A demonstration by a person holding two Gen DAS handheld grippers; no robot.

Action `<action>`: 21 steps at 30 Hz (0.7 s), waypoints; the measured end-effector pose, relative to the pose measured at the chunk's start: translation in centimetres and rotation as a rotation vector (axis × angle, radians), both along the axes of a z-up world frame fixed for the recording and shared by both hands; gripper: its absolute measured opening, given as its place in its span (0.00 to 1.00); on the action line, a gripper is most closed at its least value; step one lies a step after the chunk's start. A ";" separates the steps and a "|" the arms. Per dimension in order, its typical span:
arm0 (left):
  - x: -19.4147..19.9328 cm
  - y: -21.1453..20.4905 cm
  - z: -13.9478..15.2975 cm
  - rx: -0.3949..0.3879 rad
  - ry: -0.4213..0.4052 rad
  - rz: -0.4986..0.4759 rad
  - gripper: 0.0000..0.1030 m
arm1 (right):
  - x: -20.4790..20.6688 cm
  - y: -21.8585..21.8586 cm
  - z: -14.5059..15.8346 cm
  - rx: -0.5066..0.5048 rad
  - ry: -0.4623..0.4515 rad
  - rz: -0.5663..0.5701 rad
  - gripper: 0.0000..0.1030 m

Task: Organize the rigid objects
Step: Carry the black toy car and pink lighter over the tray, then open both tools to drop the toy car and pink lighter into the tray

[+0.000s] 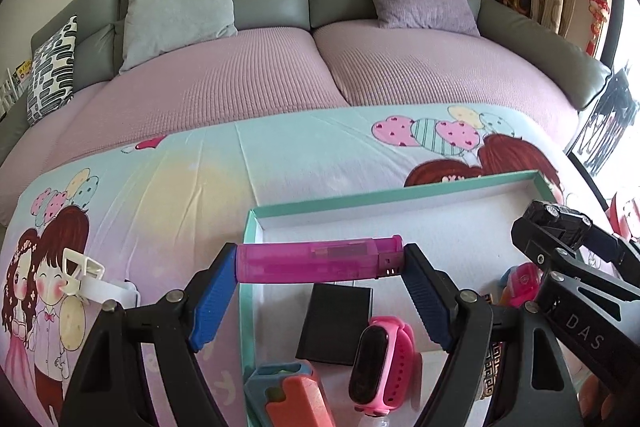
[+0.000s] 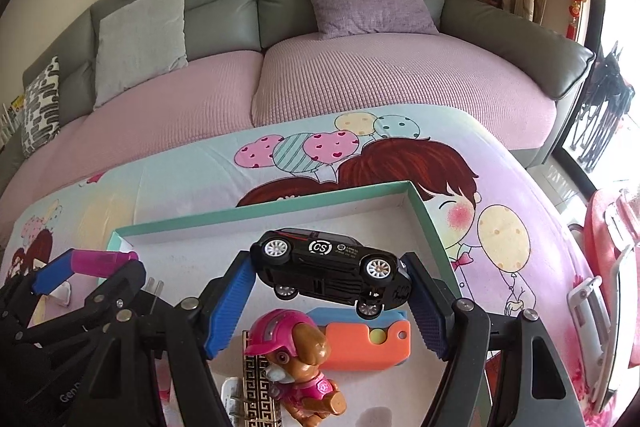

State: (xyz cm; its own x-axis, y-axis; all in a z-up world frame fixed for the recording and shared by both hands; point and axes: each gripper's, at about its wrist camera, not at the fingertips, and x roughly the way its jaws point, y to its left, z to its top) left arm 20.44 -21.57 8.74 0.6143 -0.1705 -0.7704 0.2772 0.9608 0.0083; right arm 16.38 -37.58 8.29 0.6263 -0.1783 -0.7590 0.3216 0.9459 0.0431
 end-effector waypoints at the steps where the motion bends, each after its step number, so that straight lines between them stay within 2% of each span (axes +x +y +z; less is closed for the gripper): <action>1: 0.0 -0.1 -0.2 0.010 0.003 -0.002 0.79 | 0.0 0.0 -0.1 -0.006 0.009 -0.002 0.74; 8: 0.2 -0.2 -0.7 0.032 0.023 -0.001 0.79 | 0.3 -0.2 -1.0 -0.015 0.060 -0.017 0.74; 21: 0.2 -0.6 -1.4 0.068 0.060 -0.036 0.79 | 0.5 0.1 -1.2 -0.024 0.076 -0.011 0.76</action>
